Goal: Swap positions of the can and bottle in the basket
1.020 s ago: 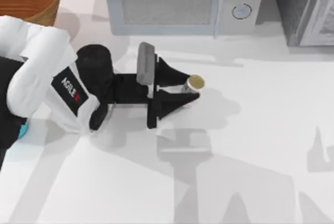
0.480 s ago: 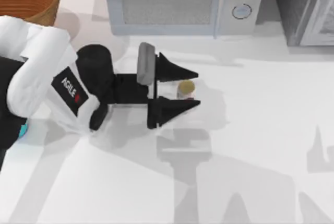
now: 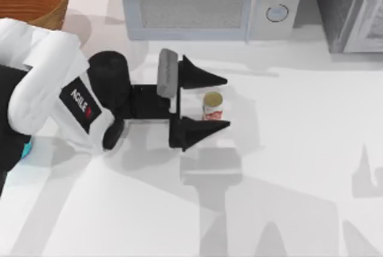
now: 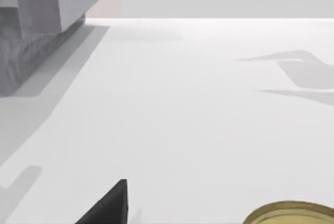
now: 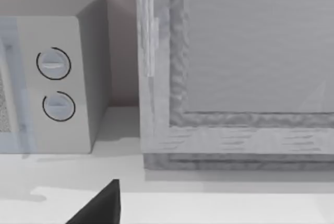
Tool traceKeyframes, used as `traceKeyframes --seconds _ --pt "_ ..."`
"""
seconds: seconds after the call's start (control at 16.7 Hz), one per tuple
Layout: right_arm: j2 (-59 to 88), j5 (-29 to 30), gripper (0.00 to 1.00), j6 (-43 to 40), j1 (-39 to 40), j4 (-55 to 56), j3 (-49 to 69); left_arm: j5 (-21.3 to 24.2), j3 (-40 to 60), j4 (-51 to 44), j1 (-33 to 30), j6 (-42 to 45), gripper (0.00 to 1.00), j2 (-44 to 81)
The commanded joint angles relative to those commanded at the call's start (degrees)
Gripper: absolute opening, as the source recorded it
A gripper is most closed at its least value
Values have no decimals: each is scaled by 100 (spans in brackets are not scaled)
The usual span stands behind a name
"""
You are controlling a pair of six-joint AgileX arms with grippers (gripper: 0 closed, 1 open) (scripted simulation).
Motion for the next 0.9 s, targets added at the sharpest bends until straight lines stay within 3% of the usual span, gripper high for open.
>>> traceKeyframes --seconds 0.18,0.36,0.6,0.9 --pt "0 0 100 0 0 0 0 -47 -48 -55 49 -16 100 -56" --pt "0 0 100 0 0 0 0 -443 -427 -503 261 -86 100 -587" --pt "0 0 100 0 0 0 0 -1387 -1274 -1527 687 -97 100 -2142" --pt "0 0 100 0 0 0 0 -2941 -2685 -3162 1254 -37 100 -5342"
